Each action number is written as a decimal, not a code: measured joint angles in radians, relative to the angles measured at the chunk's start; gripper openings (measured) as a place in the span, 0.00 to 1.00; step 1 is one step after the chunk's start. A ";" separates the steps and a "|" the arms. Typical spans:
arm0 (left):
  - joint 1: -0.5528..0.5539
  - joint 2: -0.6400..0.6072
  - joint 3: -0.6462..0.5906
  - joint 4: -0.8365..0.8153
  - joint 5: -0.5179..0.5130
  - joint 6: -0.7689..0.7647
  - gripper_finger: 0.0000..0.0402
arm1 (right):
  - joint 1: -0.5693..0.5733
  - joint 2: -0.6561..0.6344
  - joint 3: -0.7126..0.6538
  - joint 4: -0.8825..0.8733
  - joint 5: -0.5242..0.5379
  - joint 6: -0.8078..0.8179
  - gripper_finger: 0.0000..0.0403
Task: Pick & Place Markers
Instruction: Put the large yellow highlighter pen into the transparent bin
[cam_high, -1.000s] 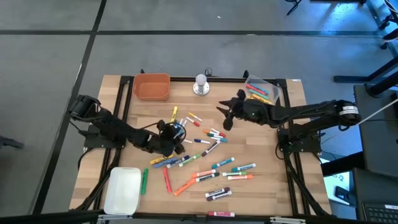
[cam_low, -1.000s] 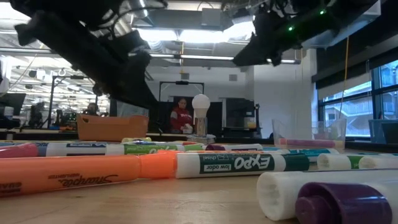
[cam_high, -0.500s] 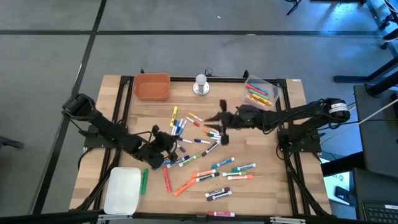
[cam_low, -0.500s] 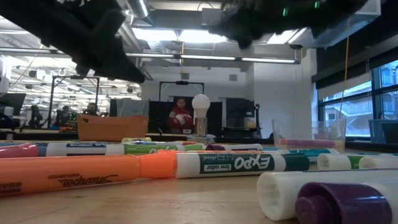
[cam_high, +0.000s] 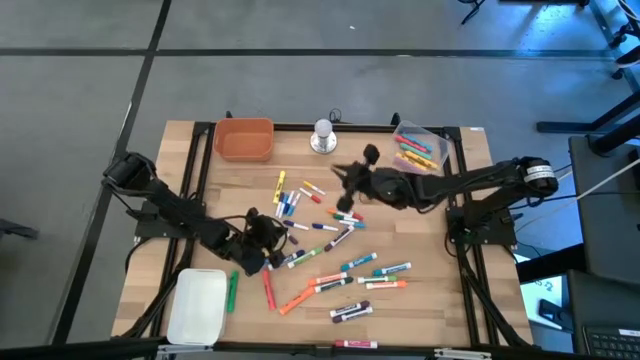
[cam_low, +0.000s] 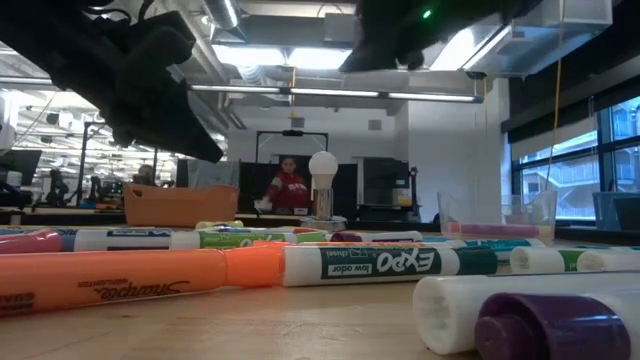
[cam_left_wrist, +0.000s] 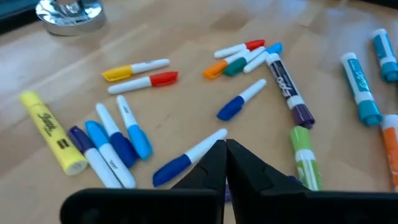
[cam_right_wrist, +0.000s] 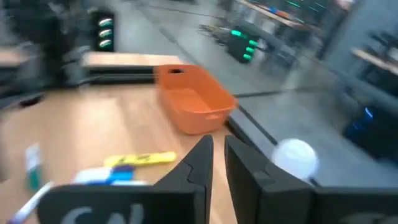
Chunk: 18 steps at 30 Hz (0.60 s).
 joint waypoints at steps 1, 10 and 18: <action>-0.005 0.000 0.000 -0.001 0.002 -0.007 0.02 | -0.013 0.007 0.000 0.011 -0.008 0.039 0.11; -0.035 0.000 0.000 -0.004 -0.034 -0.009 0.01 | -0.130 0.062 0.001 0.185 -0.711 0.104 0.02; -0.032 0.000 0.000 -0.008 -0.027 0.040 0.00 | -0.107 0.064 0.002 0.041 -0.867 0.089 0.01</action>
